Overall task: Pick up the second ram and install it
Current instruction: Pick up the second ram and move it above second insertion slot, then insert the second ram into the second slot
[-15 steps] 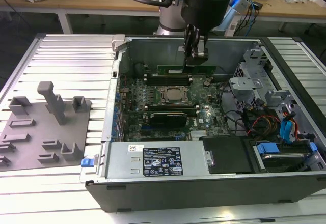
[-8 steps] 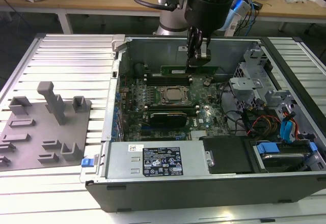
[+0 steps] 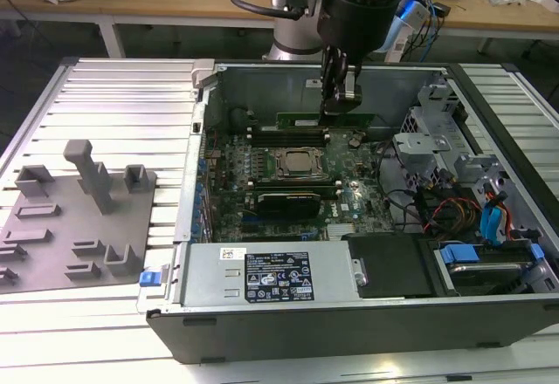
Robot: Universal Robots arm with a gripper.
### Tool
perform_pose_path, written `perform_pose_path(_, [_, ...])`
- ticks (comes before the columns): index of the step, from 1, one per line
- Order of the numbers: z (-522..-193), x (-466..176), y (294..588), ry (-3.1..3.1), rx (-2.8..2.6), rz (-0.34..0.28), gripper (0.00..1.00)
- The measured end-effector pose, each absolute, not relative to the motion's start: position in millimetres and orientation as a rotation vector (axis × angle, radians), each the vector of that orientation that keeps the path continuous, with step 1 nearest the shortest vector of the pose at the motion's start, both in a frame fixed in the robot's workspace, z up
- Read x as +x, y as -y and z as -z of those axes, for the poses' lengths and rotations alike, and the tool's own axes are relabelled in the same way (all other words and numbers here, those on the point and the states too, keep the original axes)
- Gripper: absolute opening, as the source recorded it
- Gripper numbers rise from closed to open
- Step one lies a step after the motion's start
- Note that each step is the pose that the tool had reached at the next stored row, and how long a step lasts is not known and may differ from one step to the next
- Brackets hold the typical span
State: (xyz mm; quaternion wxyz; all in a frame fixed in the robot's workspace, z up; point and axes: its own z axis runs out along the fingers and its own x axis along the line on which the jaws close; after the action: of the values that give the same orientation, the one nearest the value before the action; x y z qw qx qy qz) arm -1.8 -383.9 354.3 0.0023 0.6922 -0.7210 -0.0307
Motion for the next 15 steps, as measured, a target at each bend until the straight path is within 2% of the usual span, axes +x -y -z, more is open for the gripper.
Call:
perform_pose_path(7, [-353, -2, 384, 2.262, 2.172, 0.097, 0.14])
perform_pose_path(15, [-335, -2, 384, 2.262, 2.172, 0.097, 0.14])
